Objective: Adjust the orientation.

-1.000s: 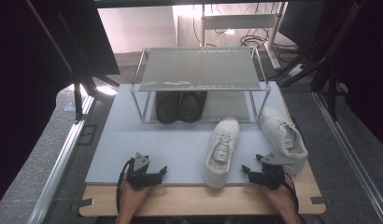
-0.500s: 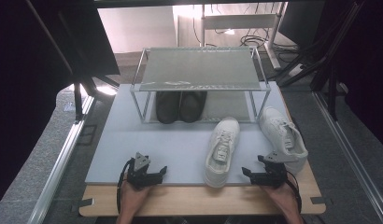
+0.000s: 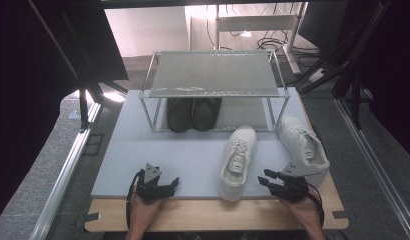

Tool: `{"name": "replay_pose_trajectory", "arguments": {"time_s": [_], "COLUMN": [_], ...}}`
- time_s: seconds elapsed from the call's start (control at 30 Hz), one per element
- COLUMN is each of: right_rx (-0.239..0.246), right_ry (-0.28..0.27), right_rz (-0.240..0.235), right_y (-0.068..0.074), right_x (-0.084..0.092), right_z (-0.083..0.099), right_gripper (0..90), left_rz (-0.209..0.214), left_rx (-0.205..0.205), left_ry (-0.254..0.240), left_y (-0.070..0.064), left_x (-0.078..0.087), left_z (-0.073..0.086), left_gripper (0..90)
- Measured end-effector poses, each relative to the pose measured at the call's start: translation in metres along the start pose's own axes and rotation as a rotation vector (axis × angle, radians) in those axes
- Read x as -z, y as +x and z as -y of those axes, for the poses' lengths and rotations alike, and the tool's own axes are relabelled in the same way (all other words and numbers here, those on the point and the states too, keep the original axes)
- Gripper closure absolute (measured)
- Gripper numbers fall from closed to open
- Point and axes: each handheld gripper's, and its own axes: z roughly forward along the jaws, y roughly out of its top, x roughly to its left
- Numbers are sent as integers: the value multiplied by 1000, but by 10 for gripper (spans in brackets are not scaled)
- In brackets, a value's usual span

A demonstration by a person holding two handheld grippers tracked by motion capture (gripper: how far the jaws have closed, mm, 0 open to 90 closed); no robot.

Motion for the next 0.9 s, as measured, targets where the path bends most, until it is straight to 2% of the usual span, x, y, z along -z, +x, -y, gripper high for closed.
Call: {"name": "replay_pose_trajectory", "arguments": {"time_s": [0.1,0.23,0.33,0.57,0.73,0.9], "right_rx": [7,-18,-18,-16,8,19], "right_ry": [4,13,19,62,46,67], "right_rz": [-23,-65,-82,-128,-130,-133], "right_y": [4,11,17,30,37,39], "right_x": [0,5,9,5,-1,-15], "right_z": [-4,-14,-22,-43,-54,-56], "right_gripper": [703,830,887,891,889,885], "left_rz": [0,0,-1,-3,-4,-3], "left_rx": [0,0,-1,1,3,3], "left_ry": [0,0,0,0,-2,-2], "left_y": [0,0,0,0,-1,-1], "left_x": [0,0,0,0,0,0], "left_z": [0,0,0,0,0,0], "left_gripper": [130,130,130,131,132,132]}}
